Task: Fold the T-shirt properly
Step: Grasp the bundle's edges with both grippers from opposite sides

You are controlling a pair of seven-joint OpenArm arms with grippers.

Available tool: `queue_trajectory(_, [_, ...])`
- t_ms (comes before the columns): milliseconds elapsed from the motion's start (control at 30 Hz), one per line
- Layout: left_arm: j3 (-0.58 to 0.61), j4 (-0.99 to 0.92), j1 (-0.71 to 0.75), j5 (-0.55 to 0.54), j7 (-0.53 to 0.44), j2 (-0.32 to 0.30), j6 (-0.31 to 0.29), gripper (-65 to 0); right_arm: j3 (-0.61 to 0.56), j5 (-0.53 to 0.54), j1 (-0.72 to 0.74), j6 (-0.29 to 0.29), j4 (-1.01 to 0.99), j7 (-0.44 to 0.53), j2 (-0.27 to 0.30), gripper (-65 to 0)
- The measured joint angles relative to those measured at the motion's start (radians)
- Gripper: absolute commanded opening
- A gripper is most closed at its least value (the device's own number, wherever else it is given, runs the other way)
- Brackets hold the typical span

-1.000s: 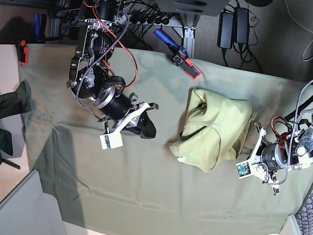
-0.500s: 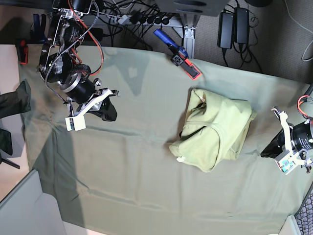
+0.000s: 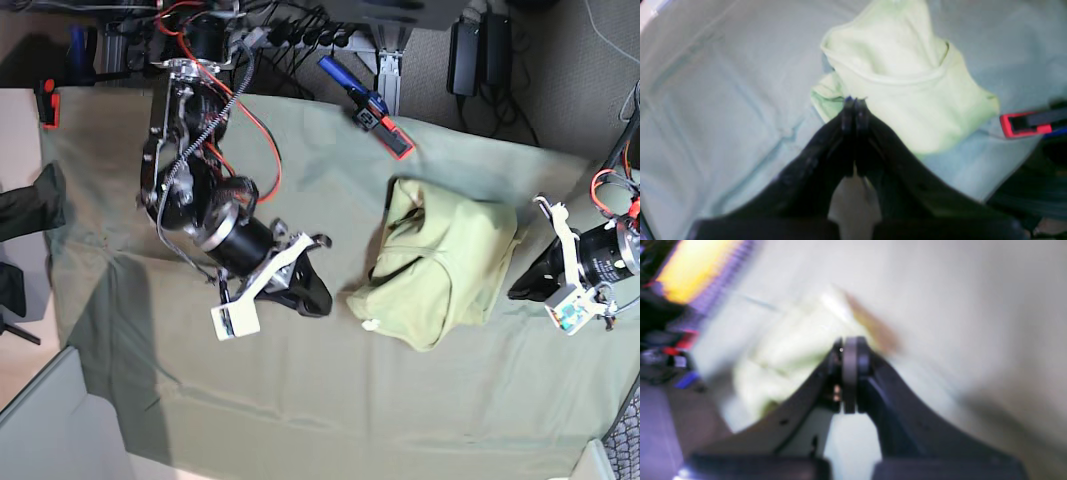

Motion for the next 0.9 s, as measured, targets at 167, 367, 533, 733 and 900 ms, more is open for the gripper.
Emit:
queue_trajectory(167, [0.000, 0.000, 0.026, 0.010, 0.004, 0.000, 0.000, -65.0, -0.101, -0.129, 0.097, 0.002, -0.125, 0.017, -0.115, -65.0])
queue_trajectory(367, [-0.025, 0.000, 0.024, 0.011, 0.006, 0.000, 0.000, -65.0, -0.147, -0.274, 0.176, 0.002, -0.399, 0.194, -0.146, -65.0])
queue_trajectory(533, [-0.050, 0.000, 0.022, -0.043, 0.002, 0.011, 0.000, -65.0, -0.251, -0.364, 0.293, 0.001, -0.651, 0.211, -0.155, -65.0])
queue_trajectory(733, [-0.050, -0.004, 0.021, -0.069, -0.020, 0.104, -0.023, -65.0, -0.299, -0.389, 0.352, 0.001, -0.762, 0.259, -0.205, -65.0])
queue_trajectory(900, [-0.050, -0.137, 0.011, -0.047, -0.069, 0.173, -0.033, -65.0, -0.308, -0.356, 0.383, 0.002, -0.755, 0.228, -0.209, -65.0])
